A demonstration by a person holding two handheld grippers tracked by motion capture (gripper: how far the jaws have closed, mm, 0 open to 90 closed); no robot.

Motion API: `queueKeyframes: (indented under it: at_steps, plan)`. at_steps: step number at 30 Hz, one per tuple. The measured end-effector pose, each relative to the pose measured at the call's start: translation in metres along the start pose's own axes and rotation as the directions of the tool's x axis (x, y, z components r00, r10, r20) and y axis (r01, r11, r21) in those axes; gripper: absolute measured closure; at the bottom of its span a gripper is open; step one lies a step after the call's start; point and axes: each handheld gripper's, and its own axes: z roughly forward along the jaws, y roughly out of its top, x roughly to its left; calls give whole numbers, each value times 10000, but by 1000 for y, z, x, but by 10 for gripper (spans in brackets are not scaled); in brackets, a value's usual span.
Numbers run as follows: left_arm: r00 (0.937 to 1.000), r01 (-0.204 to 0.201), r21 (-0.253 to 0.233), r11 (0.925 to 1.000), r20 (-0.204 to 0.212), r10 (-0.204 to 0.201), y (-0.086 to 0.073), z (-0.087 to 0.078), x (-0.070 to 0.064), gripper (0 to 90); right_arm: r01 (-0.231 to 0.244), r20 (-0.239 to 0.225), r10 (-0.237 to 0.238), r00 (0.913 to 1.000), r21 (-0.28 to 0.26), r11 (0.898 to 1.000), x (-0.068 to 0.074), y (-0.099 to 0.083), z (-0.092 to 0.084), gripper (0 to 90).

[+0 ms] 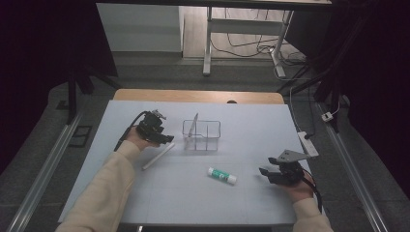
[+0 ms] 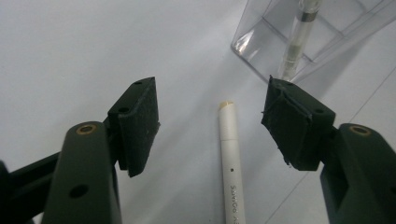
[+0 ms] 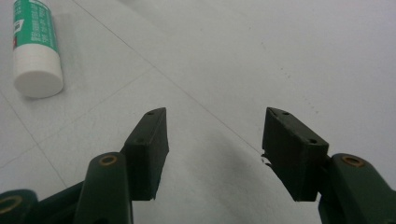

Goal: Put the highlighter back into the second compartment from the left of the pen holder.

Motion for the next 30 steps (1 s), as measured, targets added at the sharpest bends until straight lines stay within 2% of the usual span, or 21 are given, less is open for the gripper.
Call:
queueKeyframes:
  at_steps: [5, 11, 20, 30]
  plan:
    - [9999, -154, 336, 9993, 43, 153, 0, 8, -3, 359, -50, 24, 50, 10000, 13, 10000, 0, 0, 0, 403]
    - [9999, -73, 536, 9985, 143, 65, -6, 13, -3, 367, -4, -13, 4, 10000, 45, 10000, 0, -1, 0, 403]
    - [9995, -218, 953, 9952, 269, 194, -13, 25, -6, 397, -9, 19, 9, 10000, 144, 9999, 0, -1, 2, 403]
    - [9993, -372, 1218, 9919, 31, 371, -15, 31, -10, 462, -16, 20, 16, 10000, 147, 9999, -1, -1, 2, 403]
